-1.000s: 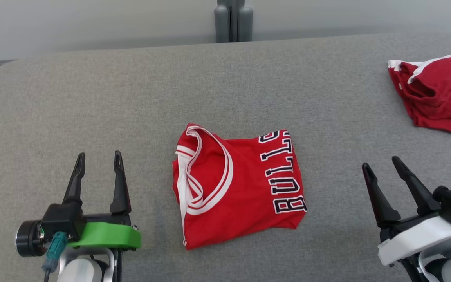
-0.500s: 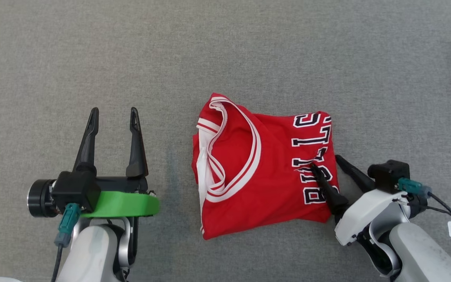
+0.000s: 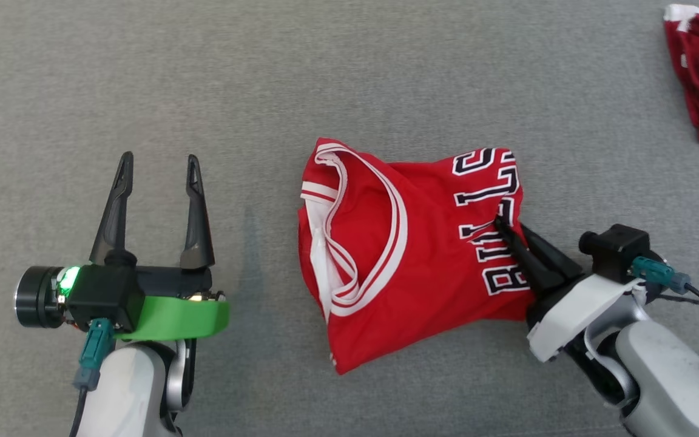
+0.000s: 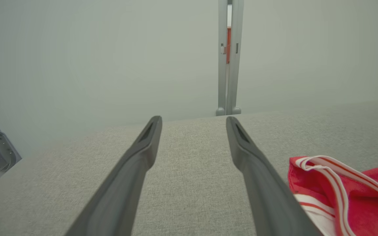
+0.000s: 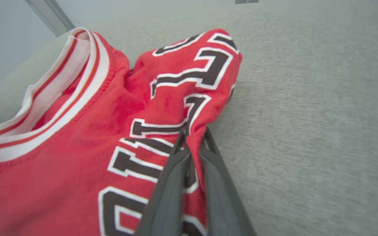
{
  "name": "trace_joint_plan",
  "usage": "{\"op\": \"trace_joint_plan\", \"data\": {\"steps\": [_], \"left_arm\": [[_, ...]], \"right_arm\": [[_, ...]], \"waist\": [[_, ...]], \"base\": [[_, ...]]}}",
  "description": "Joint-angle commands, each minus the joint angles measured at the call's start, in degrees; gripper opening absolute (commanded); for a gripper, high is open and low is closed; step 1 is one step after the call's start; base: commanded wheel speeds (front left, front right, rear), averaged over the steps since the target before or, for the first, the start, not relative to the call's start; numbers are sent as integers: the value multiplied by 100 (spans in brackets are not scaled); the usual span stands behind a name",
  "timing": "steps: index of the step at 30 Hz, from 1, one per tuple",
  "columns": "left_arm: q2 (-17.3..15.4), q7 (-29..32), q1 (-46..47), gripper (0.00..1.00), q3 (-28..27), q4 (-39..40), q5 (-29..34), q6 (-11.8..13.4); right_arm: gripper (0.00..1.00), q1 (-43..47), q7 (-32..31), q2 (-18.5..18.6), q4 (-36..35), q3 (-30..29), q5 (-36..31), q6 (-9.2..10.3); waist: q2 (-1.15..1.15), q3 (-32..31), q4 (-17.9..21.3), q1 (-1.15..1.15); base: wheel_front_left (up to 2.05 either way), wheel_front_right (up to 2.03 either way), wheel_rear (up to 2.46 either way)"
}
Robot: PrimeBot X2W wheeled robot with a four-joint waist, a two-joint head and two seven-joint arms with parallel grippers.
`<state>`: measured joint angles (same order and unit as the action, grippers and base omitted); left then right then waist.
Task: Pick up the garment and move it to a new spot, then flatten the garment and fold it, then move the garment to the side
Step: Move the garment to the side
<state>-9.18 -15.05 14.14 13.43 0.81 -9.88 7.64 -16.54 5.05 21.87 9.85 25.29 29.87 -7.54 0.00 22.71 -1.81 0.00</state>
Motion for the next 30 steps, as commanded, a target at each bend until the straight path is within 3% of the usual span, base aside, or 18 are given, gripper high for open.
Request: {"op": "trace_joint_plan", "data": {"steps": [1, 7, 12, 23, 28, 29, 30], "left_arm": [[-49, -13, 140, 100, 42, 42, 62, -29], [-8, 139, 540, 100, 383, 203, 241, -196], [-32, 367, 958, 100, 636, 375, 434, -315], [-100, 685, 1571, 100, 943, 735, 706, -481], [-96, 708, 1678, 100, 998, 807, 760, -471], [-94, 710, 1694, 100, 1008, 810, 765, -464], [-91, 712, 1716, 100, 1020, 820, 772, -455]], "right_arm": [[0, -136, 56, 123, -45, -62, -46, 10], [0, -668, 325, 562, 119, -484, -44, 10], [0, -1526, 539, 977, 522, -743, 97, 10], [0, -2997, 927, 2242, 2005, -1397, 352, 10], [0, -3268, 966, 2412, 2621, -1433, 526, 10], [15, -3316, 975, 2399, 2707, -1417, 568, 10], [49, -3358, 978, 2377, 2847, -1375, 608, 10]], "waist": [[0, 144, 722, 0], [0, 501, 1330, 0], [0, 952, 1470, 0], [0, 1740, 1172, 0], [0, 1895, 1053, 0], [0, 1905, 1042, 0], [0, 1915, 1030, 0]], "base": [[0, 0, 0], [0, 0, 0], [0, 0, 0], [0, 0, 0], [0, 0, 0], [0, 0, 0], [0, 0, 0]]}}
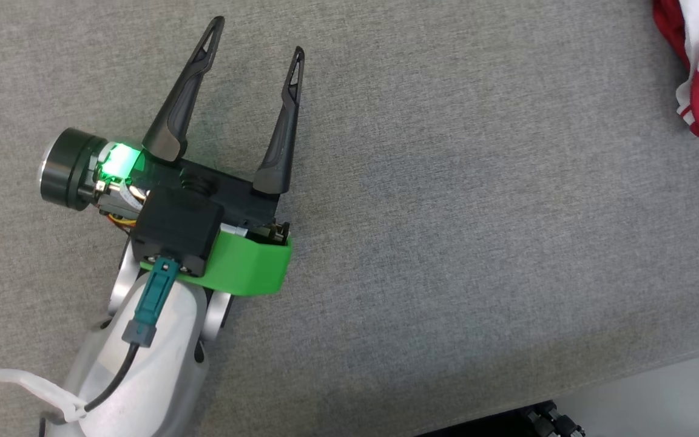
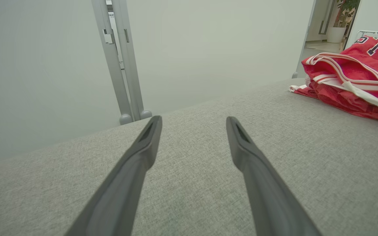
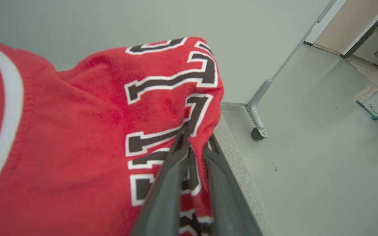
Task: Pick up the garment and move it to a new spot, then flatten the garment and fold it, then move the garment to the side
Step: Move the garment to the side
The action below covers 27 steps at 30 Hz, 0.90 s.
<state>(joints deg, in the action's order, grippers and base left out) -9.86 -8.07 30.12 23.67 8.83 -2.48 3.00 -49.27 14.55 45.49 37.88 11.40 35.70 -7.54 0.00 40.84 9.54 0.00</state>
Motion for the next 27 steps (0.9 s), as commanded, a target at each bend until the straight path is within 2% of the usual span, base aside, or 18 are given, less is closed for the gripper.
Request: {"op": "trace_joint_plan", "data": {"steps": [1, 6, 11, 15, 19, 23, 27], "left_arm": [[-21, 14, 129, 100, 2, 21, 40, 18], [-38, -48, 18, 100, -31, -57, -14, 93], [-55, -129, -242, 100, -72, -204, -164, 143], [-73, -185, -534, 100, -166, -324, -312, 224], [-113, -230, -886, 100, -297, -428, -498, 324], [-148, -273, -1254, 100, -440, -510, -652, 438], [-154, -318, -1611, 100, -553, -596, -798, 546]], "right_arm": [[100, -112, 35, 3, 135, 41, 45, 10], [100, 3, 71, -170, 379, 11, 69, 9], [100, 674, 63, -532, -145, -748, -154, 9], [100, 1556, 64, -1063, -970, -1552, -532, 9], [100, 2481, 63, -1784, -1917, -2107, -910, 9], [100, 3241, 61, -2412, -2767, -2179, -1217, 9], [100, 3850, 61, -2938, -3411, -1994, -1447, 9]], "waist": [[0, 104, -112, 0], [0, -72, -87, 0], [0, -472, -45, 0], [0, -873, -7, 0], [0, -1274, -11, 0], [0, -1654, -63, 0], [0, -1982, -185, 0]], "base": [[0, 0, 0], [0, 0, 0], [0, 0, 0], [0, 0, 0], [0, 0, 0], [0, 0, 0], [0, 0, 0]]}}
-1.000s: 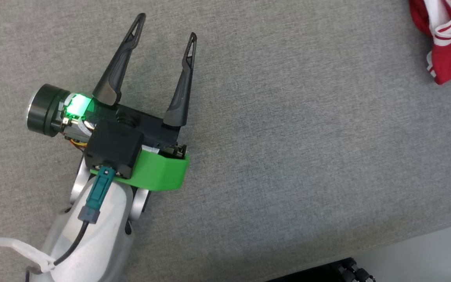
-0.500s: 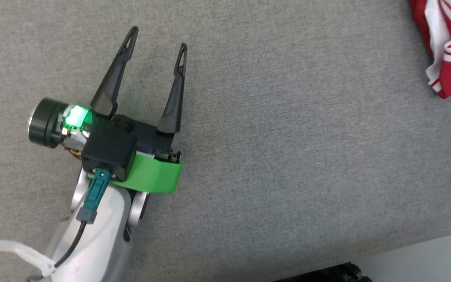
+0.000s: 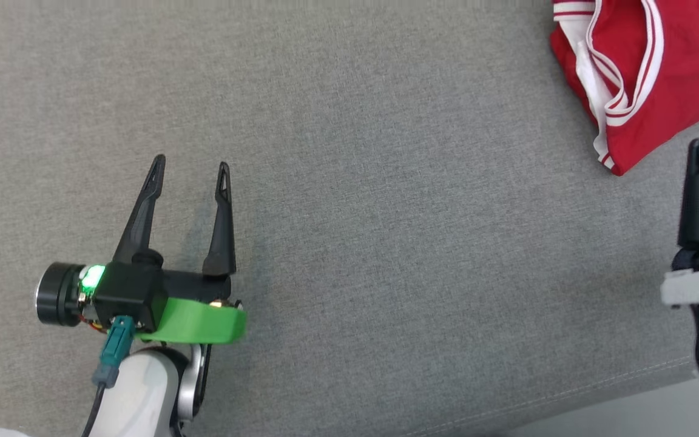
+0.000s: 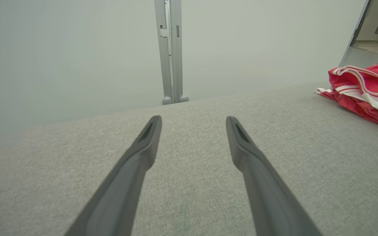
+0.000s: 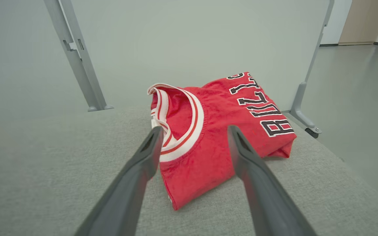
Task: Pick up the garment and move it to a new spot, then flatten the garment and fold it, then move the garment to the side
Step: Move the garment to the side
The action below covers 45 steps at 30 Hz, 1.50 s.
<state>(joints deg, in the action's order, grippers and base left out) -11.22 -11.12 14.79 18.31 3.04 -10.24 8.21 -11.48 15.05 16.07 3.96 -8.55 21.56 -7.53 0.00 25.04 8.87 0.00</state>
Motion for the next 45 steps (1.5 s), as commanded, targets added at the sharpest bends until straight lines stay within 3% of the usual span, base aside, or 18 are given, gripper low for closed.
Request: {"op": "trace_joint_plan", "data": {"steps": [1, 8, 16, 32, 45], "left_arm": [[-18, -35, -158, 100, -54, -29, -64, 53], [-51, -158, -595, 100, -293, -199, -300, 189], [-85, -304, -997, 100, -527, -394, -536, 230], [-164, -360, -1536, 100, -450, -889, -737, -1], [-216, -379, -1768, 100, -443, -1300, -866, -77]], "right_arm": [[100, 200, 12, -102, -176, 88, -80, 8], [100, 700, -48, -531, -730, 762, -257, 7], [100, 1044, -376, -683, -960, 843, -415, 7], [100, 2065, -903, -795, -1459, 868, -668, 7], [100, 2420, -1030, -869, -1614, 868, -749, 7]], "waist": [[0, -472, -175, 0], [0, -904, -638, 0], [0, -1375, -975, 0], [0, -2201, -853, 0], [0, -2488, -786, 0]], "base": [[0, 0, 0], [0, 0, 0], [0, 0, 0], [0, 0, 0], [0, 0, 0]]}}
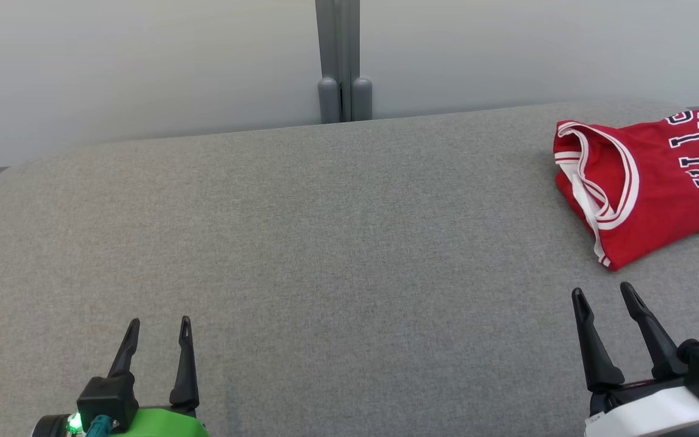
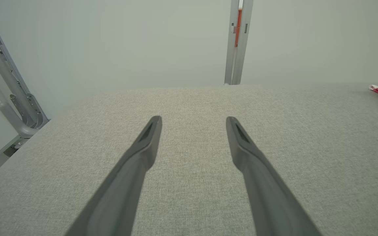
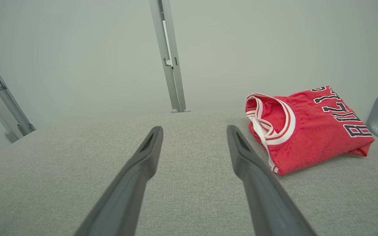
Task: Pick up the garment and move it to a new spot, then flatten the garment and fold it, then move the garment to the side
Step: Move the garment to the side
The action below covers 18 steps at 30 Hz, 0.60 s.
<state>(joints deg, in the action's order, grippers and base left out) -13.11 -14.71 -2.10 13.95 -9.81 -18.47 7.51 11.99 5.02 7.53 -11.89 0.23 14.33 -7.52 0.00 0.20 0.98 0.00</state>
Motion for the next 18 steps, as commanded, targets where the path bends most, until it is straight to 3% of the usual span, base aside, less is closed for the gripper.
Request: {"op": "trace_joint_plan", "data": {"steps": [1, 18], "left_arm": [[-24, -23, -79, 100, -6, -24, -46, -2], [7, -51, -3, 100, -94, -100, -38, 18]], "right_arm": [[100, 78, -22, -17, -32, -14, -31, 6], [100, -16, 42, 18, -20, 21, -14, 6]], "waist": [[0, -6, 1, 0], [0, 77, 1, 0]], "base": [[0, 0, 0], [0, 0, 0]]}}
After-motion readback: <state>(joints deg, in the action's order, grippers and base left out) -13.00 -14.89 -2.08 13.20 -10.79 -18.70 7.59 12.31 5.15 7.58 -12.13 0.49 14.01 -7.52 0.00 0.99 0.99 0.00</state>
